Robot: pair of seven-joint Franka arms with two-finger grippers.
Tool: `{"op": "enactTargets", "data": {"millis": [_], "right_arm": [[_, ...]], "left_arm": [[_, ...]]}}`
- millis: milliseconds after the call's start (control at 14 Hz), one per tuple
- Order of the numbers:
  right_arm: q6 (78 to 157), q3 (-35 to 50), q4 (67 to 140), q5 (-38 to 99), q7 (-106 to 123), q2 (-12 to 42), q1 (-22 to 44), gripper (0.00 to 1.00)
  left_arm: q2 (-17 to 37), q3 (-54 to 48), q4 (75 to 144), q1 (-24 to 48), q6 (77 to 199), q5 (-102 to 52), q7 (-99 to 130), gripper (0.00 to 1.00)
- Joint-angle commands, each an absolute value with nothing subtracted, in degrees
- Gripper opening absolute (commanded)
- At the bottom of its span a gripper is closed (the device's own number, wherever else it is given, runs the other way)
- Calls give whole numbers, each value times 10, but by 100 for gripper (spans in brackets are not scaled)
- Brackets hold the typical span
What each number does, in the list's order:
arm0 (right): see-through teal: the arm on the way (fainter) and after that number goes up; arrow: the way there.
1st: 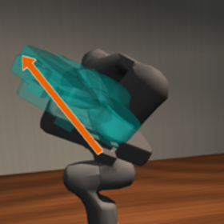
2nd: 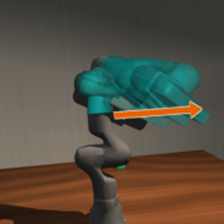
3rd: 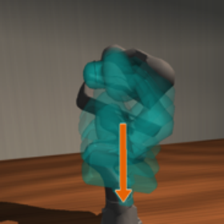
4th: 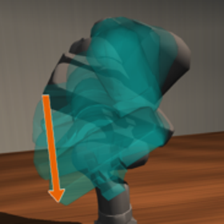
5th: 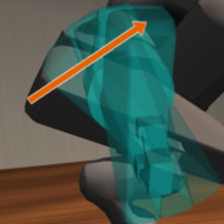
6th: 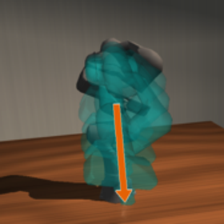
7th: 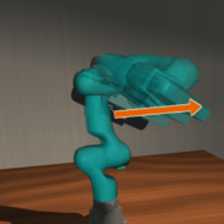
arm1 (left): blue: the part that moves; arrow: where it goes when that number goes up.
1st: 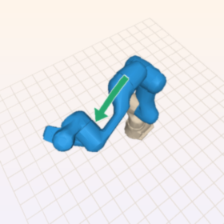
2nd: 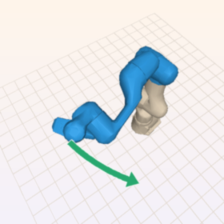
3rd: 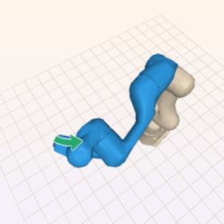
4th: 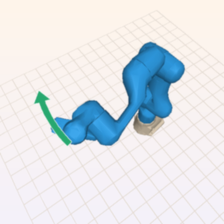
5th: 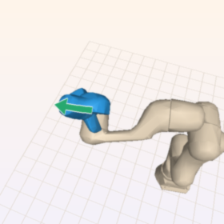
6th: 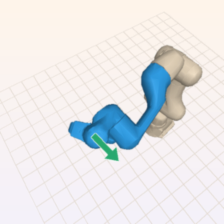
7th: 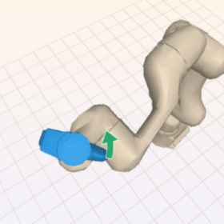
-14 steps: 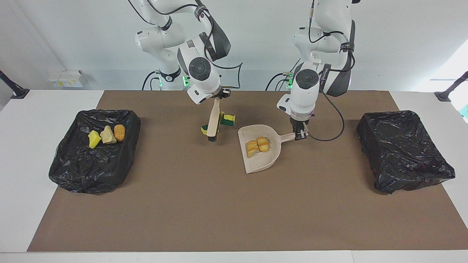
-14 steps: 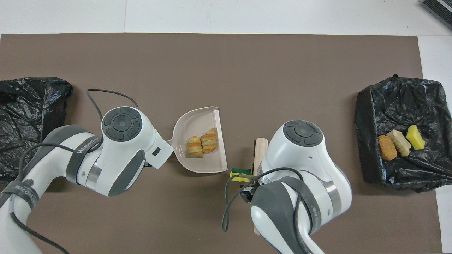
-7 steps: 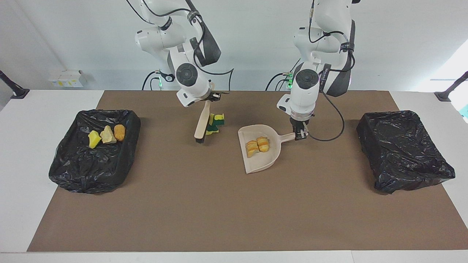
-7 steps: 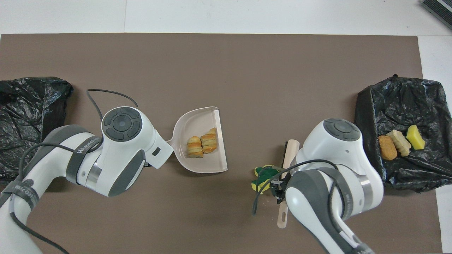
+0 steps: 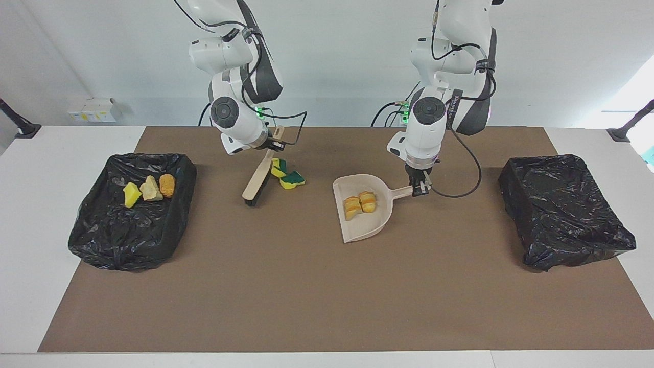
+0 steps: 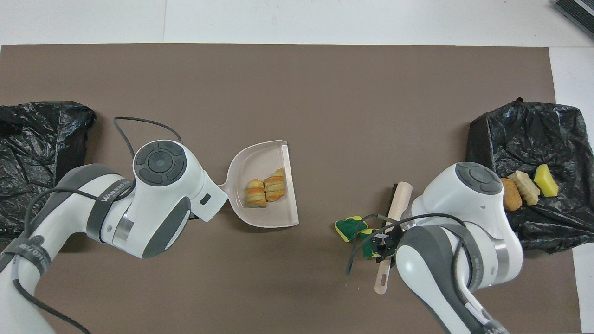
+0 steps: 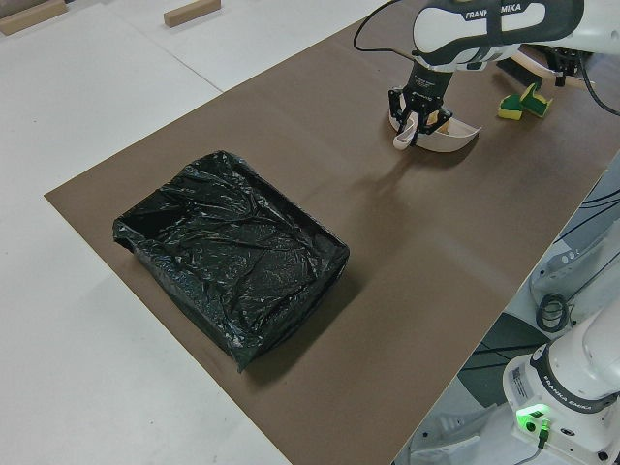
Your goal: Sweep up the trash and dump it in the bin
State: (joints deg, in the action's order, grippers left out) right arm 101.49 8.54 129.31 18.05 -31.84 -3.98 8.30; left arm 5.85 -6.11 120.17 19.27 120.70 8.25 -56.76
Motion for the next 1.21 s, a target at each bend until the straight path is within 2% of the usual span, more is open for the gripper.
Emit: {"op": "enactTargets", "data": {"millis": [0, 214, 428, 642, 856, 1142], "right_arm": [[963, 88, 1247, 130, -302, -48, 76, 0], [919, 88, 1215, 85, -237, -46, 73, 0], [915, 88, 1236, 80, -206, -59, 75, 0], [984, 90, 1281, 89, -206, -83, 83, 0], [999, 90, 1316, 96, -212, -85, 104, 0], [1067, 91, 1330, 113, -293, -61, 153, 0]], "left_arm": [[44, -56, 1218, 196, 1210, 96, -575, 0], [44, -57, 1218, 196, 1210, 96, -575, 0], [44, -56, 1219, 196, 1210, 96, -575, 0], [44, -56, 1222, 195, 1211, 95, -575, 0], [44, -57, 1223, 195, 1211, 96, -575, 0], [43, -56, 1224, 195, 1213, 96, -575, 0]]}}
